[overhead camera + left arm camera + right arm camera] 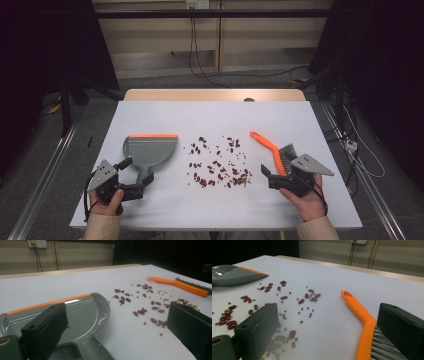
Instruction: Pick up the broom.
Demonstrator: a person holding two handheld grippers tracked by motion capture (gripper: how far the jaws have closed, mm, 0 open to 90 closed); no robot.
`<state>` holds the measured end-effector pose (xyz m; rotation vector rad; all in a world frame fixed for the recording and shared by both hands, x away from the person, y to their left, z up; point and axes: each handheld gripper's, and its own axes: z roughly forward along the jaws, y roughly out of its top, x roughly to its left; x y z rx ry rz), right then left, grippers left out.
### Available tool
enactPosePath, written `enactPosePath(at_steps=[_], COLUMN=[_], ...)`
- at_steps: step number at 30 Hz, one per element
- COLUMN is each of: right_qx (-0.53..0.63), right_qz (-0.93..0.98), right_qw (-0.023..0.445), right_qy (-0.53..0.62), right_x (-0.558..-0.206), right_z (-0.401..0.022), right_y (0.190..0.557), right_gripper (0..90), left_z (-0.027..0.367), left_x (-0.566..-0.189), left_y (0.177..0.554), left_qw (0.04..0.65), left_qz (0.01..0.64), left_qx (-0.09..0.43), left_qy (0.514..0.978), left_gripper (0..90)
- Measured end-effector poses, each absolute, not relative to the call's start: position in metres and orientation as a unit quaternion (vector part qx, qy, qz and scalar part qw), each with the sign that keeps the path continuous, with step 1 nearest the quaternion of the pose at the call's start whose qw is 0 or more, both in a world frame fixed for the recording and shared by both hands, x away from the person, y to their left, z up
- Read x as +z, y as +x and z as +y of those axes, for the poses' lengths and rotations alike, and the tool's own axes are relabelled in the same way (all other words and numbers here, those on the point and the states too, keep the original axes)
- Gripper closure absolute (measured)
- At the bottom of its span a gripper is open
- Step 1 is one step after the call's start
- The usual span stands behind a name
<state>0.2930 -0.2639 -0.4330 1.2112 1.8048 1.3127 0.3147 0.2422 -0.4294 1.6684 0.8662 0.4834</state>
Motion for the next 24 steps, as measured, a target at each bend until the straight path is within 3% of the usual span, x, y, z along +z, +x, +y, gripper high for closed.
enactPosePath(at_steps=[24], right_qx=[0.448], right_qz=[0.697], right_qw=[0.258], right_qy=[0.497], right_x=[-0.421], right_z=[-0.269], right_y=[0.351], right_gripper=[16.8], left_z=[0.244], left_x=[-0.429], left_y=[0.315], left_qw=[0.569], left_qz=[0.37], left_qx=[0.202], left_qy=[0.706], left_gripper=[3.2])
